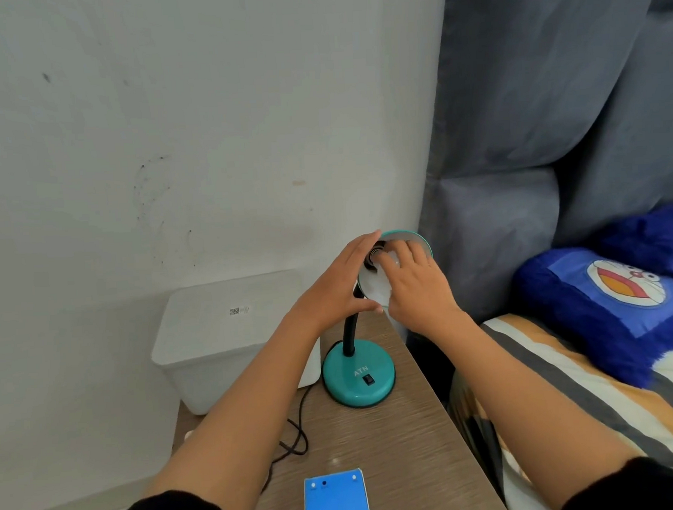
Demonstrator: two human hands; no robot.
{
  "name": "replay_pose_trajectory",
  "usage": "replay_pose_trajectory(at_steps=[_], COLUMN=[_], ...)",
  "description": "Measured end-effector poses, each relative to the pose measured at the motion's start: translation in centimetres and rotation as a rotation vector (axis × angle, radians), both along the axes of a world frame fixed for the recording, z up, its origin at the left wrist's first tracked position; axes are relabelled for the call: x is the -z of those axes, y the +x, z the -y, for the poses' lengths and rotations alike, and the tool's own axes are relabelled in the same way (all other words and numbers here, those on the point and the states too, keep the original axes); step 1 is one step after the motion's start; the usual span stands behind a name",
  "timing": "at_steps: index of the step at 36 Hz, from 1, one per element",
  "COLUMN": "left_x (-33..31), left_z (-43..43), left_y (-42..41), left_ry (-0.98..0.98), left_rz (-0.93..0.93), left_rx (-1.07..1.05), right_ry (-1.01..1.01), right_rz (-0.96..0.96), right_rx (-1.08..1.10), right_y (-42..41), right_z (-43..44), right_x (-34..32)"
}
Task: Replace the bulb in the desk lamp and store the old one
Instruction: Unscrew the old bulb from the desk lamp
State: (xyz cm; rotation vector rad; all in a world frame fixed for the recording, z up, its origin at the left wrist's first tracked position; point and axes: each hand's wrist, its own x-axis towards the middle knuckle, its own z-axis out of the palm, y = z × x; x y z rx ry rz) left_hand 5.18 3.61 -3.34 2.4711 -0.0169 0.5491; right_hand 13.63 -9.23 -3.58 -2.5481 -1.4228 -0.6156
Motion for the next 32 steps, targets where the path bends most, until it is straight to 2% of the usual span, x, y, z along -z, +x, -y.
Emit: replay_pose_trajectory(at_steps=[2, 7, 9, 15, 22, 25, 29, 30, 32], left_x=[0.0, 0.1, 0.2, 0.1, 0.0, 0.1, 0.1, 0.2, 0.1], left_z=[0.0, -0.1, -0.2, 0.0, -0.1, -0.1, -0.1, -0.2, -0.2], left_y=[0.0, 0.1, 0.0, -0.3, -0.1, -0.1, -0.1, 0.0, 0.0], left_ry=[-0.008, -0.009, 0.002, -0.015, -0.014, -0.005, -0.005, -0.005, -0.007], left_rz=[0.002, -0.001, 0.001, -0.001, 0.007, 0.006, 0.005, 0.006, -0.001], left_rx=[0.005, 0.004, 0.001, 0.006, 0.004, 0.009, 0.011, 0.01, 0.006], right_ry=[0.101, 0.359, 0.403, 0.334, 0.394, 0.356, 0.233, 0.235, 0.283], right_rz=[-0.082, -0.525, -0.58, -0.47, -0.696, -0.65, -0.369, -0.356, -0.445], right_rx=[0.005, 0.153, 0.178, 0.104, 0.086, 0.097, 0.085, 0.089, 0.107], right_y=[-0.2, -1.1, -1.1, -0.6, -0.7, -0.6, -0.4, -0.4, -0.5], right_z=[-0.1, -0.9, -1.1, -0.9, -1.1, -1.1, -0.6, -0.6, -0.8], right_x=[0.3, -0.4, -0.6, -0.3, 0.3, 0.1, -0.2, -0.2, -0.2])
